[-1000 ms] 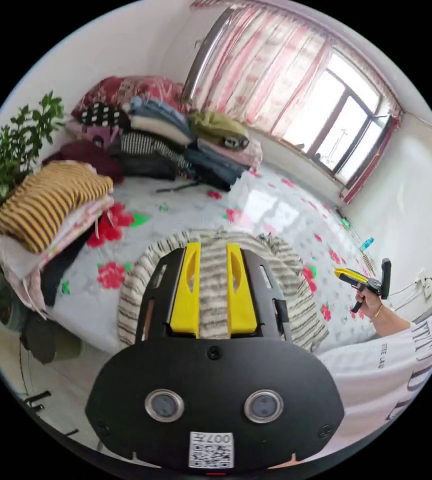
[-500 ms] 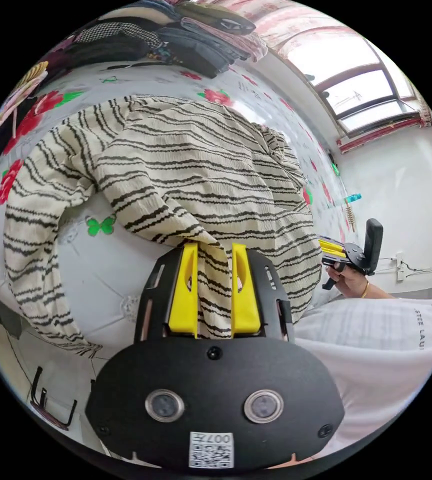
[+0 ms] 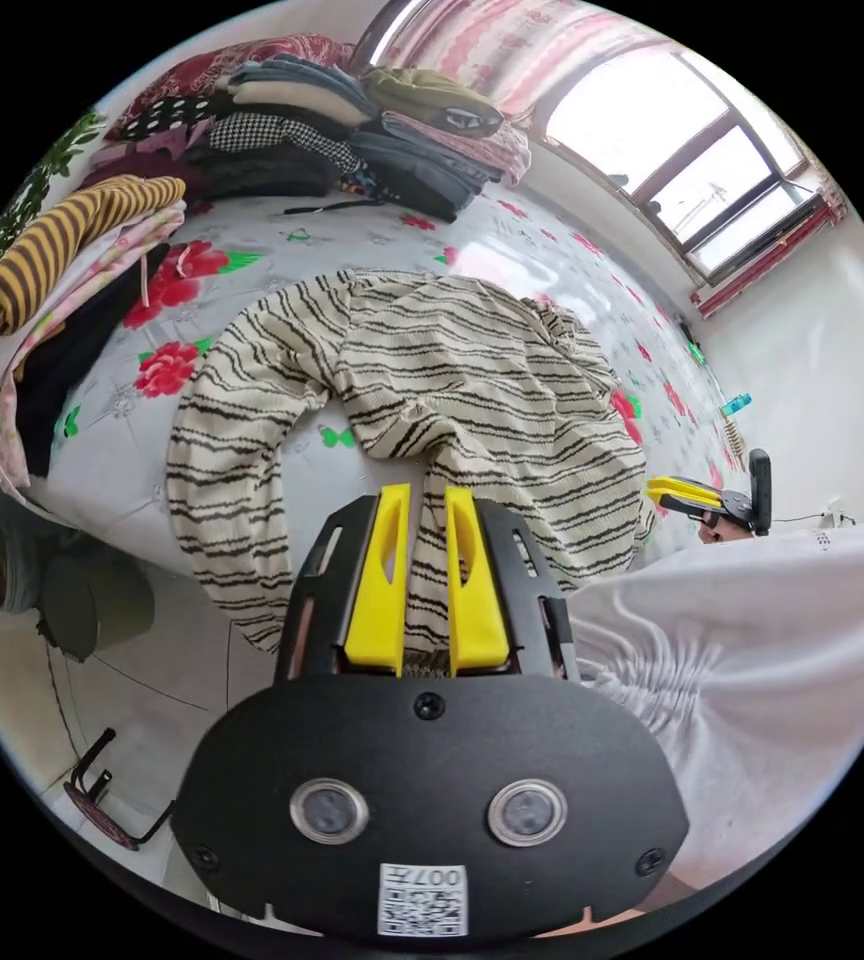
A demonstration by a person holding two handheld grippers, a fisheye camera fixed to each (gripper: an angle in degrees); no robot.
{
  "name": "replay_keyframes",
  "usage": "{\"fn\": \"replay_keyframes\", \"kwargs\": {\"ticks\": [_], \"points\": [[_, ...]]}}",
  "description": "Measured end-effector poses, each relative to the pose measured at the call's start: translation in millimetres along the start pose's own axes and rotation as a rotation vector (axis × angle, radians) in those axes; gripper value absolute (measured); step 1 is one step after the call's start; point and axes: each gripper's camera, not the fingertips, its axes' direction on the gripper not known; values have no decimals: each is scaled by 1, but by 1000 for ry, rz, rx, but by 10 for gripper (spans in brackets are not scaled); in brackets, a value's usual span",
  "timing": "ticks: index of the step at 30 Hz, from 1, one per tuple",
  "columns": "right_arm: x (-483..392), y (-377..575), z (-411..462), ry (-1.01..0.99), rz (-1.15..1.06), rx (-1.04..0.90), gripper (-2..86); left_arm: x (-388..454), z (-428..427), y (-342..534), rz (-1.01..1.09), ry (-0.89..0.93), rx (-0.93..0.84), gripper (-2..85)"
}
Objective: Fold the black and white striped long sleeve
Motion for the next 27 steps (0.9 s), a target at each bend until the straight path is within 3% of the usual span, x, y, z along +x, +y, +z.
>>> {"fn": "replay_keyframes", "kwargs": {"ticks": [6, 9, 14, 17, 19, 21, 24, 27], "points": [[-53, -34, 46, -170, -97, -41, 49, 16, 52, 23, 7, 118, -113, 68], [-82, -55, 60, -243, -153, -115, 16, 29, 85, 17, 23, 63, -218, 19], [-70, -60, -14, -61, -139, 38, 2, 19, 44, -3, 24, 20, -68, -8], [-22, -42, -85, 95, 33, 204, 2, -4, 23, -2, -28, 24, -29, -8], [22, -14, -137, 398, 237, 301, 6, -15, 13, 5, -46, 25, -9, -6], [55, 16, -172, 487, 402, 370, 15, -22, 7, 14, -54, 47, 5, -1], [65, 46, -194, 481, 413, 378, 40, -25, -1, 32, -34, 57, 30, 29], [34, 55, -160, 294, 286, 320, 58, -26, -12, 49, -4, 64, 49, 55]]}}
